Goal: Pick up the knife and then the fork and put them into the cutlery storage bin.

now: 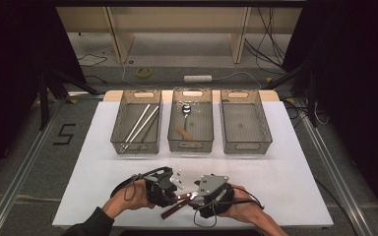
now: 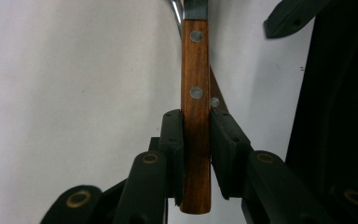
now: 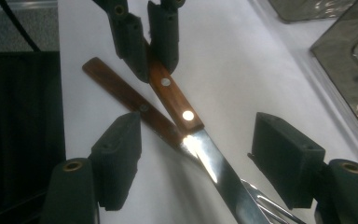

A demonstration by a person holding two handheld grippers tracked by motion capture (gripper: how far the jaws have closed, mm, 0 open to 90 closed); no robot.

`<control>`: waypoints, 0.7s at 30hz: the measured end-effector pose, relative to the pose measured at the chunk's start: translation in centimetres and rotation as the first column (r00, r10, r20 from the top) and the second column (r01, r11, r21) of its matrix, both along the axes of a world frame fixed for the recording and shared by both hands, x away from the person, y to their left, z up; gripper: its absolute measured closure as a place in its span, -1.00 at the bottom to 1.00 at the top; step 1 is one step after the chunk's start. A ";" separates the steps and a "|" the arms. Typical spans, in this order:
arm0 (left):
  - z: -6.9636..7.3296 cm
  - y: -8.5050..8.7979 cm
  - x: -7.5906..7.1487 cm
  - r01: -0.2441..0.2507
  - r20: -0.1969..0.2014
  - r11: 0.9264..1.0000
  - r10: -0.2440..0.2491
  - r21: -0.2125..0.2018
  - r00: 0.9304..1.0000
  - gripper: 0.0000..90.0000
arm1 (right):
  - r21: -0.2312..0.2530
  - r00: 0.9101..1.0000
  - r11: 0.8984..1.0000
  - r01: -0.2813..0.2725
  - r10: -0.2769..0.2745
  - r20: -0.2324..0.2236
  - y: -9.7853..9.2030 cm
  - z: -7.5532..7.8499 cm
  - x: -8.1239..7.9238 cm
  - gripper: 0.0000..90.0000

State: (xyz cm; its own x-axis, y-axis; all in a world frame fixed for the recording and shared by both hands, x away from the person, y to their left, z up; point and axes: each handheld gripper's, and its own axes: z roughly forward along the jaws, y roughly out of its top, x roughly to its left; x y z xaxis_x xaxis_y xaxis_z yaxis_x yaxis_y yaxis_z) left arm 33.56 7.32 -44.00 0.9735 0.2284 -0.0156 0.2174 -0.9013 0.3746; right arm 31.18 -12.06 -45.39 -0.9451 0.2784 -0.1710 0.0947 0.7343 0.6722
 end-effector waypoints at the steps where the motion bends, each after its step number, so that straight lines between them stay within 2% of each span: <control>1: 0.1 0.0 0.0 0.003 0.002 1.000 -0.003 0.001 1.000 0.67 | -0.007 1.000 1.000 0.000 0.000 0.003 0.1 -0.1 0.0 -0.22; 4: 0.2 -0.3 -0.2 0.001 -0.001 1.000 -0.001 -0.006 1.000 0.67 | -0.038 1.000 0.999 -0.006 0.006 0.001 0.5 -0.4 0.0 -0.19; 7: 0.3 -0.5 -0.3 0.015 0.000 1.000 -0.015 -0.008 1.000 0.67 | -0.073 0.999 0.997 -0.039 0.040 0.017 0.7 -0.5 0.0 -0.09; 10: 0.4 -0.7 -0.3 0.023 -0.004 1.000 -0.023 -0.005 1.000 0.67 | -0.087 0.998 0.994 -0.061 0.062 0.013 0.9 -0.6 -0.1 0.01; 12: 0.4 -0.8 -0.3 0.030 -0.006 1.000 -0.030 0.003 1.000 0.67 | -0.092 0.997 0.993 -0.068 0.072 0.033 1.1 -0.8 0.0 0.09; 16: 0.6 -0.9 -0.3 0.046 -0.006 0.999 -0.046 0.012 0.999 0.67 | -0.108 0.996 0.991 -0.076 0.081 0.044 1.4 -1.0 -0.2 0.21; 17: 0.5 -1.0 -0.5 0.028 -0.010 1.000 -0.028 -0.004 1.000 0.67 | -0.119 0.995 0.989 -0.084 0.089 0.033 1.4 -1.0 -0.3 0.23; 18: 0.6 -1.0 -0.4 0.039 -0.007 0.999 -0.039 0.005 0.999 0.67 | -0.120 0.996 0.990 -0.080 0.085 0.032 1.5 -1.1 -0.4 0.26; 19: 0.4 -1.1 -0.7 0.005 -0.019 0.999 -0.006 -0.032 1.000 0.67 | -0.123 0.995 0.989 -0.085 0.091 0.037 1.5 -1.1 -0.4 0.29; 20: 0.6 -1.0 -0.5 0.034 -0.014 0.999 -0.034 -0.006 0.999 0.67 | -0.118 0.996 0.990 -0.080 0.085 0.037 1.5 -1.1 -0.4 0.33; 21: 0.6 -1.1 -0.5 0.035 -0.015 0.999 -0.035 -0.008 0.999 0.67 | -0.124 0.995 0.989 -0.081 0.086 0.040 1.5 -1.1 -0.5 0.36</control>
State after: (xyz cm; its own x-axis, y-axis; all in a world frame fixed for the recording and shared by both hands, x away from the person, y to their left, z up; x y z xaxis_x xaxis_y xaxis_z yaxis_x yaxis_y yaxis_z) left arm 33.02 6.27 -43.42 0.9805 0.1939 -0.0316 0.1913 -0.9056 0.3785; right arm 30.73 -10.56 -46.46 -0.9547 0.1734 -0.2420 0.0012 0.8151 0.5794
